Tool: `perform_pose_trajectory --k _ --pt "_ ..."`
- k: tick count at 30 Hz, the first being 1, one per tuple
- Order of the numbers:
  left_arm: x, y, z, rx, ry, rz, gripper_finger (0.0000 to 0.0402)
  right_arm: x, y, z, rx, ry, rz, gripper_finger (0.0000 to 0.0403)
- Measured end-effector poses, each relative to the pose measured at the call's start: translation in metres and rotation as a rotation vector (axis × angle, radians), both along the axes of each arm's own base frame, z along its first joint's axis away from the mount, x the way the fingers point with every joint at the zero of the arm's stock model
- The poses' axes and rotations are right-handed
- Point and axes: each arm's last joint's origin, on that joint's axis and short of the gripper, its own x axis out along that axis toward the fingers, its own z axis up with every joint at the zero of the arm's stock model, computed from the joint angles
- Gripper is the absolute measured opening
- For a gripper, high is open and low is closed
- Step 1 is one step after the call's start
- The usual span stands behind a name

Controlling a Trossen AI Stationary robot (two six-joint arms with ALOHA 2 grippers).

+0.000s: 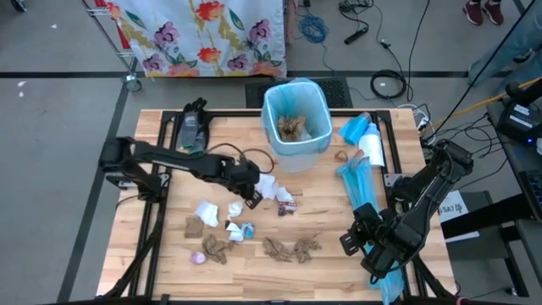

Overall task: Place trash/remove bag and relplace
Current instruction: Put the crumpled pink trash bag into the trash bin

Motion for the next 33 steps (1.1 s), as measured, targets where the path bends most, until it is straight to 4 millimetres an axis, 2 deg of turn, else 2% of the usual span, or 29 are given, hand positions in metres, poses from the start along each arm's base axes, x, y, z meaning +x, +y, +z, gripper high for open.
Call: perform_pose_trajectory --k 2,5,10,15,21,26,33 --pt "-0.007 -0.005 0.023 0.061 0.001 -0.01 0.0004 0.0 0.0 0.0 -0.004 0.003 0.007 0.0137" --pt "-0.014 -0.01 0.065 0.151 -0.086 0.006 0.0004 -0.001 -0.002 -0.004 -0.034 0.014 0.016 0.0137" --pt "-0.026 -0.007 0.127 0.24 -0.266 0.004 0.0003 0.001 -0.002 -0.022 -0.055 -0.034 0.02 0.0137" --pt "-0.027 0.01 0.174 0.307 -0.398 -0.019 0.0003 0.009 0.001 -0.049 -0.01 -0.157 0.005 0.0137" --pt "-0.017 0.036 0.219 0.413 -0.544 0.012 0.0002 0.017 0.003 -0.075 0.081 -0.254 0.013 0.0137" --pt "0.0 0.059 0.234 0.499 -0.6 -0.061 0.001 0.022 0.002 -0.08 0.105 -0.283 0.009 0.0137" --pt "0.035 0.094 0.221 0.586 -0.65 0.118 0.0046 0.029 -0.002 -0.079 0.094 -0.294 0.036 0.0137"
